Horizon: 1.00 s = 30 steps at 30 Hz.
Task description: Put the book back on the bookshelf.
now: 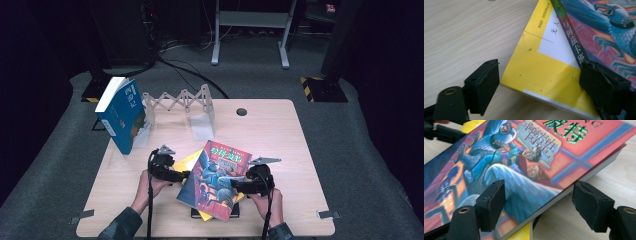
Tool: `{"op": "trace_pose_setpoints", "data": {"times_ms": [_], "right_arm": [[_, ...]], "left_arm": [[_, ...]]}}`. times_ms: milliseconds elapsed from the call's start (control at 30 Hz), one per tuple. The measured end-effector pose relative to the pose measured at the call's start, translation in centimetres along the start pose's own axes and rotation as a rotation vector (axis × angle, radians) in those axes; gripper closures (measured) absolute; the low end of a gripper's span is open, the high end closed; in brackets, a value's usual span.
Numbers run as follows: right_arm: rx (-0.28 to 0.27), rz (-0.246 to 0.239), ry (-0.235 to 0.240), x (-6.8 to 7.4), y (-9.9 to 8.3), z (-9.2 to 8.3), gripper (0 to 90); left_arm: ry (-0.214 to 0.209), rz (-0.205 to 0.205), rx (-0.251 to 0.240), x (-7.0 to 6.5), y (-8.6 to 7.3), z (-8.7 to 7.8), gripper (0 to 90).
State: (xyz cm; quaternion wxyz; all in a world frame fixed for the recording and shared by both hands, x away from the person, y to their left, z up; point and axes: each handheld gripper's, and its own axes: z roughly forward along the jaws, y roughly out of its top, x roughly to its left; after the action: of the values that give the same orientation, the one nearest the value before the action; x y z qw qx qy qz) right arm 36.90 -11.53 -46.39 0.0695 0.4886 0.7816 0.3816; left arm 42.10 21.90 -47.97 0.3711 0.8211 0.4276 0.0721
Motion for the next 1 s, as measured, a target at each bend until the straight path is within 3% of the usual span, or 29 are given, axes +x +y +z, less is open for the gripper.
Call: {"op": "trace_pose_setpoints", "data": {"times_ms": [200, 233, 367, 567, 733, 800, 900, 1000], "right_arm": [[-0.018, 0.041, 0.01, 0.1, -0.2, 0.2, 29.1], [-0.028, 0.017, 0.007, 0.0, -0.1, 0.4, 29.4], [-0.031, 0.025, 0.005, 0.1, 0.4, 0.9, 29.9], [-0.029, -0.021, 0.006, 0.2, 2.0, 2.3, 30.4], [-0.013, -0.026, 0.008, 0.4, 2.8, 2.8, 30.4], [-0.007, -0.022, 0.011, 0.5, 2.6, 2.5, 30.4], [0.001, -0.009, 0.037, 0.2, 1.9, 1.9, 31.3], [-0.001, 0.005, 0.063, 0.3, 1.5, 1.9, 31.9]], "left_arm": [[-0.004, -0.023, 0.001, -0.3, -0.5, -0.4, 19.8], [-0.006, -0.028, 0.007, -0.3, -0.6, -0.5, 20.0], [0.003, -0.041, 0.028, -0.7, -1.4, -1.4, 20.8], [0.01, -0.06, 0.022, -1.2, -2.7, -2.4, 21.2], [0.036, -0.046, 0.012, -0.8, -1.7, -2.0, 22.7], [0.053, -0.037, 0.009, -0.5, -1.2, -1.7, 22.7], [0.044, -0.042, 0.017, 0.0, -0.6, -1.4, 22.9], [0.023, -0.083, 0.006, 0.5, -0.4, -1.1, 24.1]]}}
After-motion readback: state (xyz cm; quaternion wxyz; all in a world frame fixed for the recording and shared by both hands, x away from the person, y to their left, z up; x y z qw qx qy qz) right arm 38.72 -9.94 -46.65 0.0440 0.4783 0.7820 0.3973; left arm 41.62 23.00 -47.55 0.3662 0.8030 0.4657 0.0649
